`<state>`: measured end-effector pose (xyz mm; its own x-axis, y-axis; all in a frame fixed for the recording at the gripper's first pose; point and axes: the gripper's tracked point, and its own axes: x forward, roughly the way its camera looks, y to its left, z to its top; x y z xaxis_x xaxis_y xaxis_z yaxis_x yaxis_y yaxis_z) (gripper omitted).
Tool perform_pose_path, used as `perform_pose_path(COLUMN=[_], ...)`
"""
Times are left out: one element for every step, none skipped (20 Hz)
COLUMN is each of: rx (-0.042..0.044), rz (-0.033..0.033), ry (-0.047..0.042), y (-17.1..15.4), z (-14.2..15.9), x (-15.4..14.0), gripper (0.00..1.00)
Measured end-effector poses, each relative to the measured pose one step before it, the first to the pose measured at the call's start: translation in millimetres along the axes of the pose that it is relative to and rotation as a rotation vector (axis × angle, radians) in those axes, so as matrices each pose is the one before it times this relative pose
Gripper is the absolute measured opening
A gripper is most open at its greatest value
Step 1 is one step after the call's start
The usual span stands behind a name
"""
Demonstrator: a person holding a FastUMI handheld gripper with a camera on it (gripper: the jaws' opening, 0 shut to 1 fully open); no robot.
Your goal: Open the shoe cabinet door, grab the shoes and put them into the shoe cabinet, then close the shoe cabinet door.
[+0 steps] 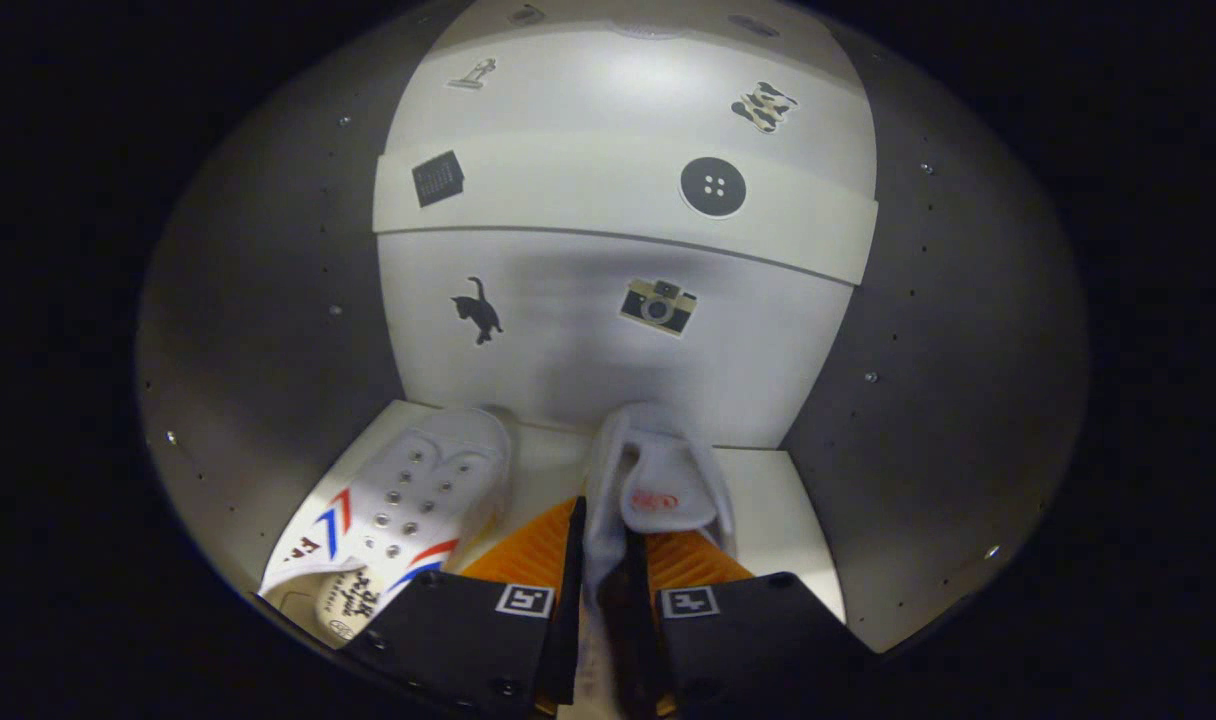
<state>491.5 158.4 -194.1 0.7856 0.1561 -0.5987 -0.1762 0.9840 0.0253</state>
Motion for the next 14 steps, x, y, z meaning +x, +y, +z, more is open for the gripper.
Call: perform_pose_path(rx=[0.01516,0.01202,0.00805,0.00467,0.00630,0.00420,-0.00189,-0.00529,-0.00779,-0.00565,0.00195,0.01717,0.01427,0.00003], rz=[0.01820,0.00478,-0.00324,-0.00443,-0.00313,-0.00254,-0.00007,-0.00281,-0.00572,0.00699,0.01261,0.02744,0.02934,0.01885], ry=[-0.00126,-0.00313,-0.01210,-0.01626,-0.02562,-0.02666,-0.02783,-0.02931,-0.02377,-0.01638,-0.00739,-0.02083,-0.01915,-0.01990], y=[5.37,4.55,2.69,2.49,2.52,2.81,2.73,1.34,1.39,3.08,4.58,7.59,9.00,5.27], z=[-1.86,-2.30,-1.35,-1.25,-0.43,-1.36,-1.11,-1.34,-1.65,-3.04,-4.59,-1.04,-1.88,-2.73], x=[-8.86,-10.95,-13.99,-16.78,-17.28,-19.75,-20.69,-20.71,-21.36,-20.17,-22.46,-22.46,-22.92,-23.90], gripper=[0.50,0.62,0.74,0.86,0.98,0.99,0.98,0.98,0.98,0.98,0.98,0.98,0.98,0.98])
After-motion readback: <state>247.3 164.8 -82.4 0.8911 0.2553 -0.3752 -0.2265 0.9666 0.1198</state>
